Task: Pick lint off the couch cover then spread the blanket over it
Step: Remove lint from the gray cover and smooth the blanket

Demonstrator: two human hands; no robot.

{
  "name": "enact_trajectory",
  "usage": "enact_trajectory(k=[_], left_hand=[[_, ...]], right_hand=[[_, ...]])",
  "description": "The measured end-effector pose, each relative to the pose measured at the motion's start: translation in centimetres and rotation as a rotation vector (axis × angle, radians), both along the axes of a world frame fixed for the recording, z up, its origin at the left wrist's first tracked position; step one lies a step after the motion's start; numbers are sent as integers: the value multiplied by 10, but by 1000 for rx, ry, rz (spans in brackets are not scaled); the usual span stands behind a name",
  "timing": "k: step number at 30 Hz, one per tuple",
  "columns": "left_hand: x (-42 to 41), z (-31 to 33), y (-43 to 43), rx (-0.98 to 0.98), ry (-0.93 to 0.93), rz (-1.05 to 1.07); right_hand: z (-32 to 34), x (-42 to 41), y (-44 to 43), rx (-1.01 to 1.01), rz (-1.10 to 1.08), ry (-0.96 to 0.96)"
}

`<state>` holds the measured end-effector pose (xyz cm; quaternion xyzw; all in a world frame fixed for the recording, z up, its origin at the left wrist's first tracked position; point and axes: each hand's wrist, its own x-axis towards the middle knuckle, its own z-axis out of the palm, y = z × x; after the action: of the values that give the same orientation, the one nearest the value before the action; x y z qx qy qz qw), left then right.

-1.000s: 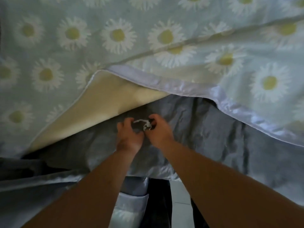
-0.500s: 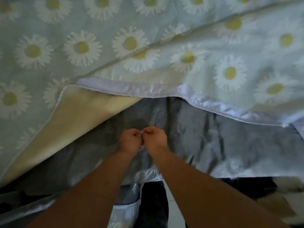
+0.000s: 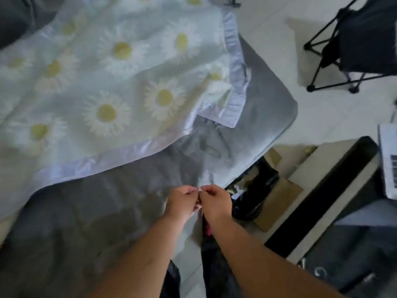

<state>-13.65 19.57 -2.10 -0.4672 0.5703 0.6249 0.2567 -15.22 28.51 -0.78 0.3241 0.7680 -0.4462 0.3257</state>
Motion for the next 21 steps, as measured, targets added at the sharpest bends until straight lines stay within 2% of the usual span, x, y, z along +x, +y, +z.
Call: enact_trajectory(k=[5, 10, 17, 21], left_hand=[[-60, -23, 117, 87, -31, -206], [-86, -86, 201, 81, -66, -403], [-79, -199, 235, -14, -111, -496], [-62, -211, 228, -40, -129, -501]], right_hand=[[-28, -39, 120, 29, -240, -16], [-100, -49, 205, 46, -392, -49], [-207, -36, 232, -71, -577, -103], [-219, -29, 227, -76, -557, -151]])
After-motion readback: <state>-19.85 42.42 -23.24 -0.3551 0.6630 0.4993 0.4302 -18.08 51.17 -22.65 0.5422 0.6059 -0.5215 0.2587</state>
